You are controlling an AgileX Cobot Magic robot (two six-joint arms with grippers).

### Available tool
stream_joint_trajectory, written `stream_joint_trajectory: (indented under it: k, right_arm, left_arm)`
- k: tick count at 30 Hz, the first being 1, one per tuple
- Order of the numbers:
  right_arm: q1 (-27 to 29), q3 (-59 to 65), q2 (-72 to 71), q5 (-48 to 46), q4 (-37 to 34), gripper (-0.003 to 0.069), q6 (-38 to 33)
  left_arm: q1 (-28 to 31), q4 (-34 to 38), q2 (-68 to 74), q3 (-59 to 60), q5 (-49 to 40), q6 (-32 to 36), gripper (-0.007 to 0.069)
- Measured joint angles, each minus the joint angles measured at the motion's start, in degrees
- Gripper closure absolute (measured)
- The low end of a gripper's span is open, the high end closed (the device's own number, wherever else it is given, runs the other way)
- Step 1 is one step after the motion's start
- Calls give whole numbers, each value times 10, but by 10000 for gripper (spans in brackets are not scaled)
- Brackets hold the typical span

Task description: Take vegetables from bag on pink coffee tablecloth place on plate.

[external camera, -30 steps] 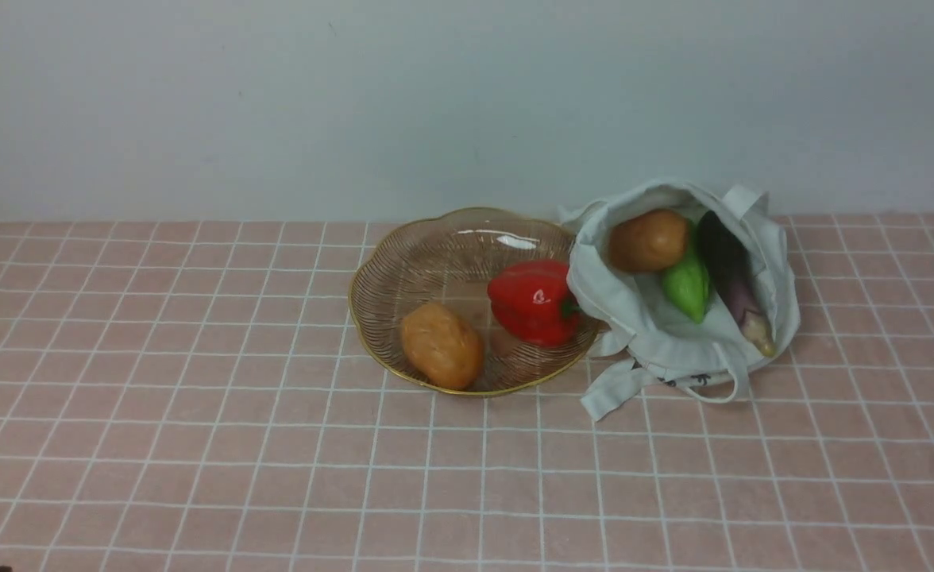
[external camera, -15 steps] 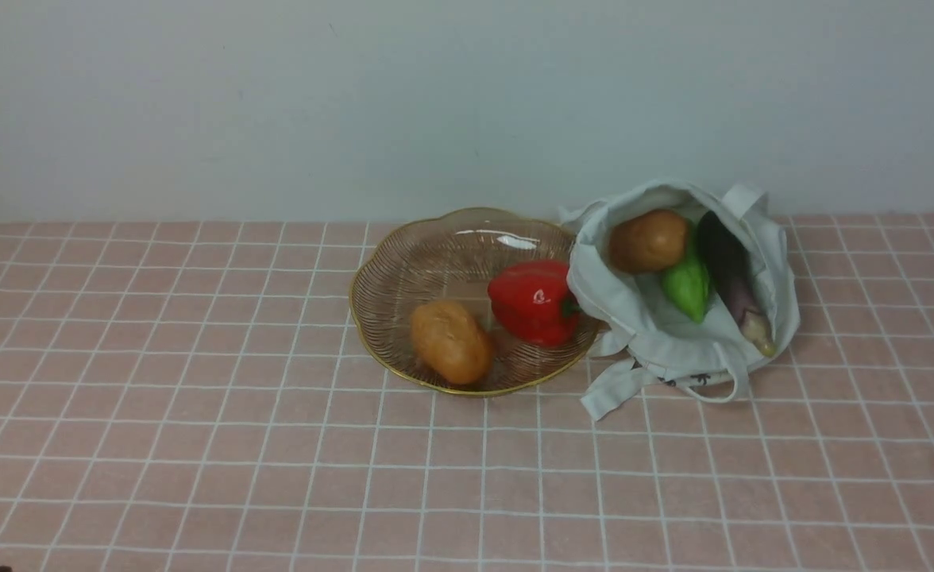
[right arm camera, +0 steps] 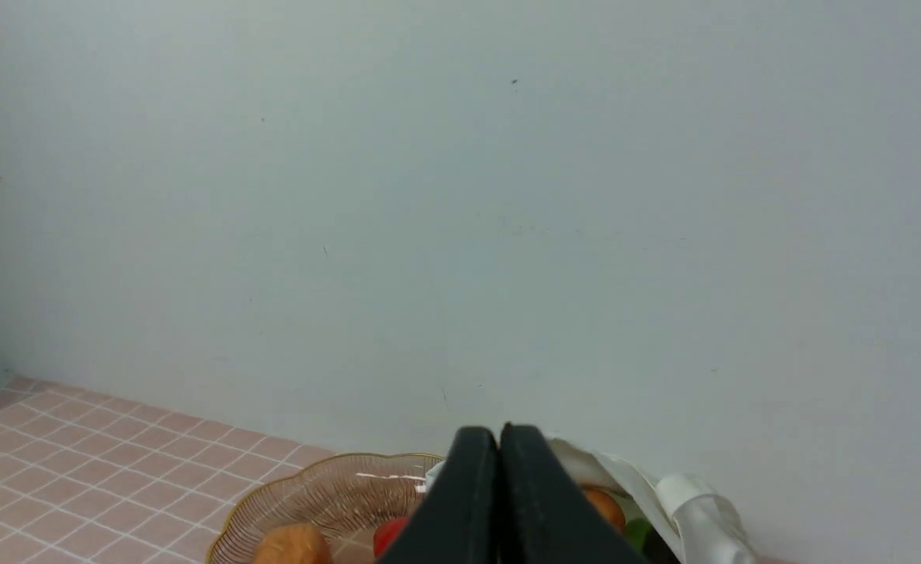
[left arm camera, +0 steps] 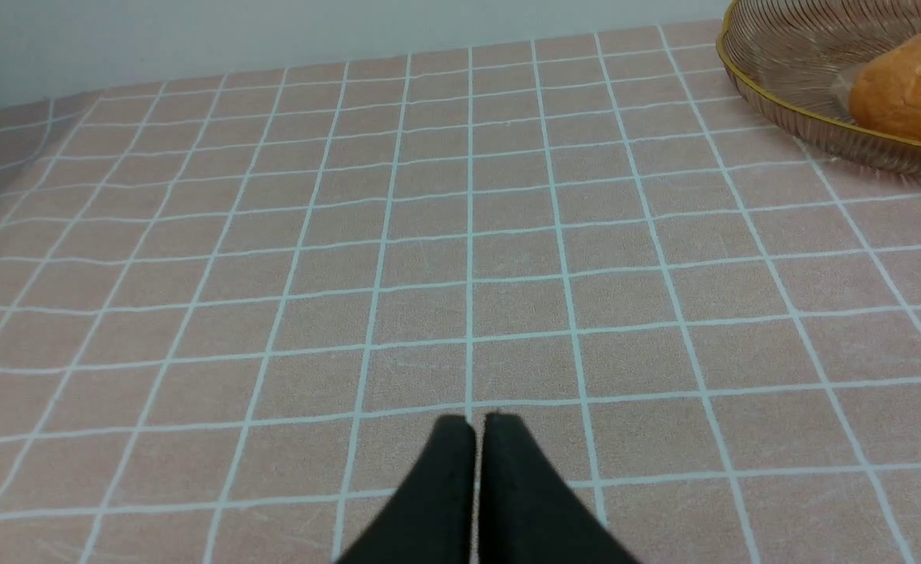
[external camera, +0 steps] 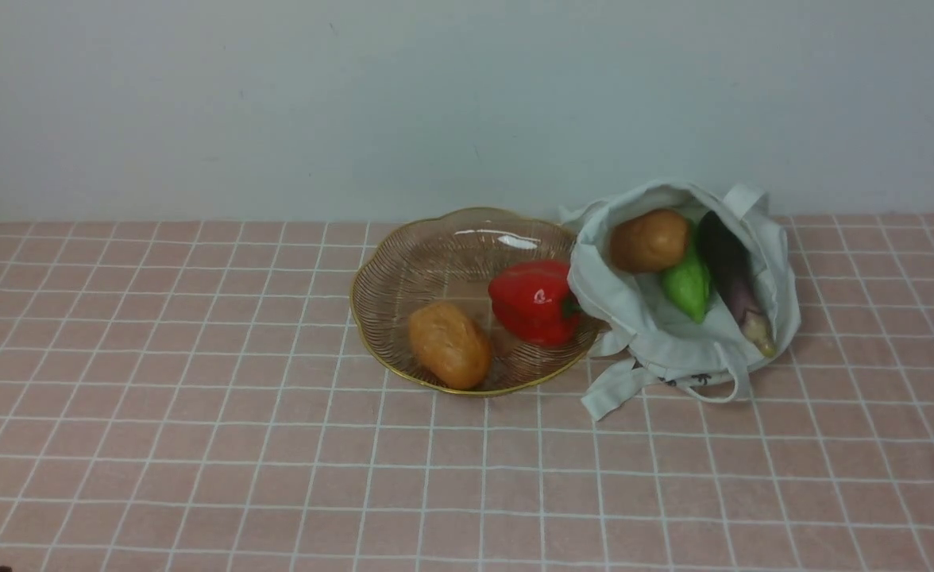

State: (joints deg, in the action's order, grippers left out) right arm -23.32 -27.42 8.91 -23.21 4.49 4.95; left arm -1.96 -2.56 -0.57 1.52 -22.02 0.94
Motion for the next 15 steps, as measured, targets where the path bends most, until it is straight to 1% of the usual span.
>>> stream_joint_trajectory:
  k: [15]
  right_arm:
    - [0,1,0,-5,0,673,0]
  left_arm:
    - [0,0,0,0,0,0,629]
